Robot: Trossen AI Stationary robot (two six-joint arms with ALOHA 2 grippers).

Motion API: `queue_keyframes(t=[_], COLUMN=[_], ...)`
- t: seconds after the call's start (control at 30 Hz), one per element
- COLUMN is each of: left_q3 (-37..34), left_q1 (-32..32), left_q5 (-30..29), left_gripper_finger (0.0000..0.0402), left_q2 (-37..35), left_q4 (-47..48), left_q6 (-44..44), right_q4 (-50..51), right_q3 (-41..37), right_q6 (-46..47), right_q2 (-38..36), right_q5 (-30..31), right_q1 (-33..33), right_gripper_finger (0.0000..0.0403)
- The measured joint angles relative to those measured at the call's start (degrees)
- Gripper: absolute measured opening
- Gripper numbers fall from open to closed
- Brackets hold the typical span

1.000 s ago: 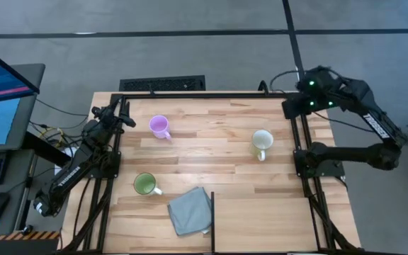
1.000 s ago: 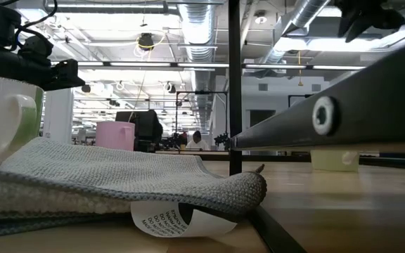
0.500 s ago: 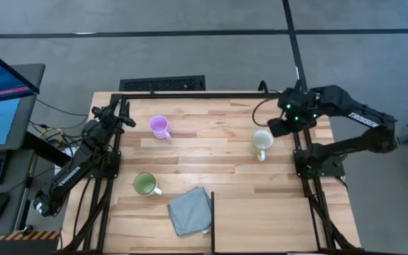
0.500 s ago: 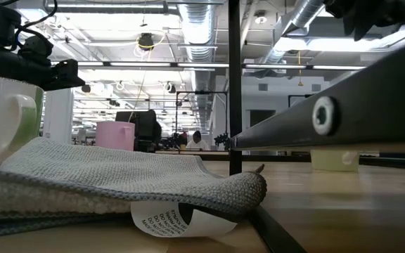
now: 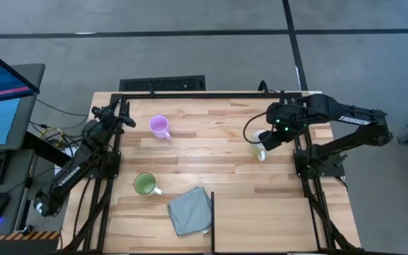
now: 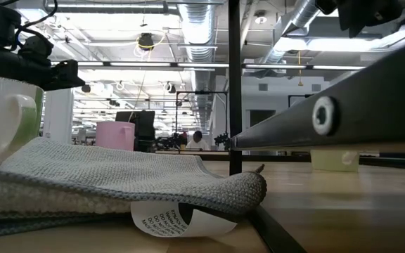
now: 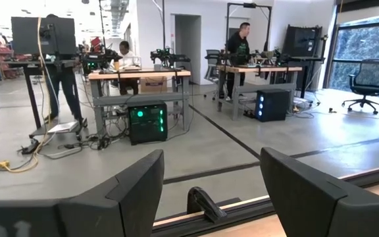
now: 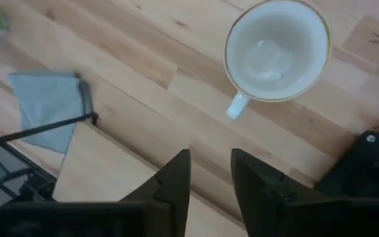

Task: Stack small to large cups/mugs on shelf
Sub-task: Put the yellow mug on the shelf

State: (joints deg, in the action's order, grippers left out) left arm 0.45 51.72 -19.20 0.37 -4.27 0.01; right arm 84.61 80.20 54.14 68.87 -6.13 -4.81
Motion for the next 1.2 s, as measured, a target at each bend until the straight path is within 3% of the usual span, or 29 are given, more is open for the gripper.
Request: queue_keyframes(t=[0.3,0.5,0.57,0.67,0.83,1.07,1.2], left_q3=[0.0,0.0,0.0,0.0,0.0,0.0,0.0], left_q1=[0.0,0.0,0.0,0.0,0.0,0.0,0.0], left_q5=[1.0,1.0,1.0,1.0,1.1,1.1,2.9], left_gripper_finger=[0.0242,0.0242,0.0242,0.0242,0.0242,0.0242,0.0242], left_q2=[0.0,0.0,0.0,0.0,0.0,0.0,0.0], left_q4=[0.1,0.1,0.1,0.1,0.1,0.1,0.3], left_q6=[-0.2,-0.2,0.3,0.9,0.9,0.8,0.8], right_q4=[0.0,0.3,0.2,0.6,2.6,3.9,4.8], right_q3=[0.0,0.0,0.0,0.0,0.0,-2.1,-4.3], right_q6=[0.5,7.4,12.9,18.7,26.1,30.0,32.6], right_q2=[4.7,7.4,7.5,7.4,7.4,7.4,7.4], right_q5=[0.2,1.1,4.0,7.8,7.9,16.7,18.6], right_q1=[2.2,2.2,2.6,3.7,7.4,14.6,16.9], right_gripper_finger=[0.0183,0.023,0.0238,0.024,0.0239,0.024,0.024])
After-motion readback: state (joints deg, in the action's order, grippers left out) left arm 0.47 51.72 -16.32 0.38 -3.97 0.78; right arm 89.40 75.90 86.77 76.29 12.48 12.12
